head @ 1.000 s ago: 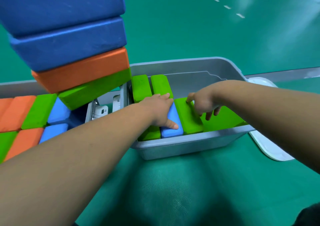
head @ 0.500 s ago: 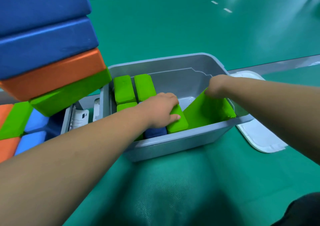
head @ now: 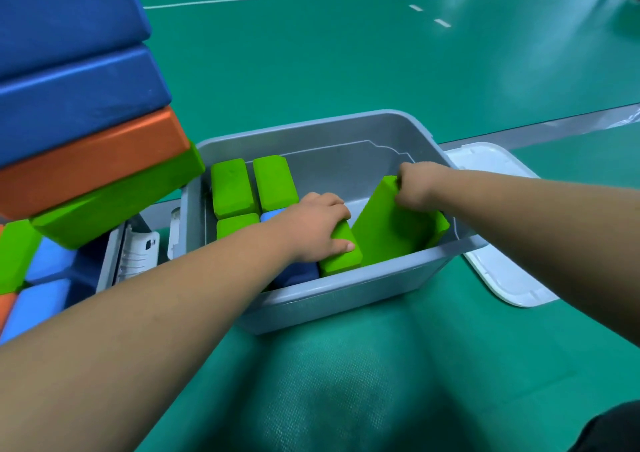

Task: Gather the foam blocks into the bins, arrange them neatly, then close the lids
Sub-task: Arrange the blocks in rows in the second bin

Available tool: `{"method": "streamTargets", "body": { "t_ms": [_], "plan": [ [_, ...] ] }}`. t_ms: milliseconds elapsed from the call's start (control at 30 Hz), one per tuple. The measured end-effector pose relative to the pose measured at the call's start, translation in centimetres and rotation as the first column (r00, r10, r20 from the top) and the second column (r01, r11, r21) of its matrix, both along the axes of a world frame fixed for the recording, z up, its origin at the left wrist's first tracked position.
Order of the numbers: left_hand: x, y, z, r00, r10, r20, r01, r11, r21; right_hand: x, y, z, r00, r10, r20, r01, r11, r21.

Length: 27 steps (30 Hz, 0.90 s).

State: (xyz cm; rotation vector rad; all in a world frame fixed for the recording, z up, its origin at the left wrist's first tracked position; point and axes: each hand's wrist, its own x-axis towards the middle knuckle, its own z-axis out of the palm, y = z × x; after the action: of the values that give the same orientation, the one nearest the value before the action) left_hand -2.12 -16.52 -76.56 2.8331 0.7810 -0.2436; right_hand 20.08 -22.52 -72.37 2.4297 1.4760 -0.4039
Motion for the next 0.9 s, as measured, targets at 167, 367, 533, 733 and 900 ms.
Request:
{"method": "streamTargets", "body": {
  "t_ms": [167, 367, 533, 733, 900],
  "plan": [
    [0.0, -0.1, 0.3, 1.000, 0.010, -0.010, -0.010, 1.000, -0.020, -1.8, -0.1, -0.6, 0.978, -0.047, -0.202, 0.046, 0.999, -0.010],
    [-0.4, -0.3, 1.1, 0.999, 0.011, -0.042, -0.014, 0.998, -0.058, -3.9, 0.6, -1.1, 0.968, 0.043, -0.249, -0.047, 0.999, -0.007],
    [-1.2, 0.3, 1.4, 0.974, 0.180, -0.136, -0.186, 0.982, -0.033, -4.2, 1.6, 0.7, 0.985, 0.070, -0.155, -0.017, 0.947, 0.321],
    [-3.0, 1.5, 1.8, 0.984, 0.158, -0.081, -0.166, 0.980, -0.112, -4.8, 3.7, 5.9, 0.973, 0.086, -0.213, 0.097, 0.686, 0.721],
    [-3.3, 0.7, 1.8, 0.980, 0.142, -0.140, -0.153, 0.986, -0.068, -6.0, 4.5, 8.2, 0.950, 0.095, -0.299, 0.208, 0.524, 0.826]
  ]
}}
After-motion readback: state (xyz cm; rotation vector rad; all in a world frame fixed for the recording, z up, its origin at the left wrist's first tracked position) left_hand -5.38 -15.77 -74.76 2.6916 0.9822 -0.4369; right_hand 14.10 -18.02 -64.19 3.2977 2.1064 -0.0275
